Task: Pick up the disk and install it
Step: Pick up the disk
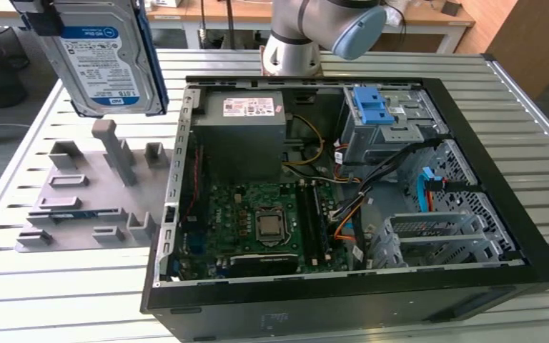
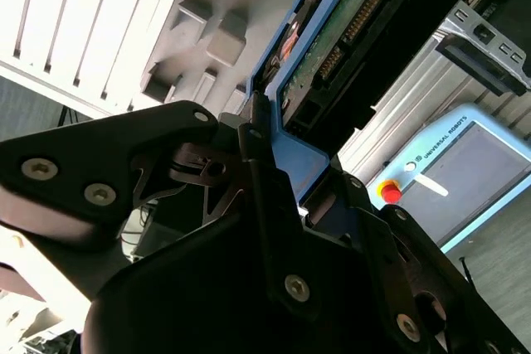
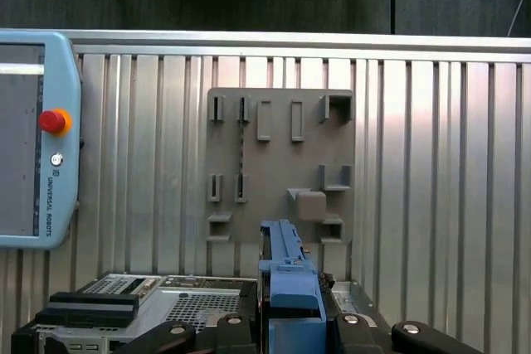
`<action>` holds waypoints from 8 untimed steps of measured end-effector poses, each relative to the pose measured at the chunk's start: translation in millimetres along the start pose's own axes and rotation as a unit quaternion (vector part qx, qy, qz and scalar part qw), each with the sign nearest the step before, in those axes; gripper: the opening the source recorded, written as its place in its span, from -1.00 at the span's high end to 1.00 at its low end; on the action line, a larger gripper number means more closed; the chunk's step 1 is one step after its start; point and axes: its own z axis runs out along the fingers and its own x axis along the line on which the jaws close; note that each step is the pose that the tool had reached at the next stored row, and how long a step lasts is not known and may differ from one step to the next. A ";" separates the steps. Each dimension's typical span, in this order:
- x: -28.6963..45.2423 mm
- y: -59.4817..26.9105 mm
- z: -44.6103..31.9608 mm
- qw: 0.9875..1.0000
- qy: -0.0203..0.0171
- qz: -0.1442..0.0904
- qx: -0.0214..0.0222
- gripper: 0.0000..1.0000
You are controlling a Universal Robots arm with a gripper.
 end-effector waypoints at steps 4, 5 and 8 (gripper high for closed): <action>1.2 -6.1 0.0 1.000 0.000 0.000 0.000 0.27; 1.5 -7.7 0.0 1.000 0.001 0.001 0.000 0.27; 2.4 -12.2 0.0 1.000 0.001 0.001 0.000 0.27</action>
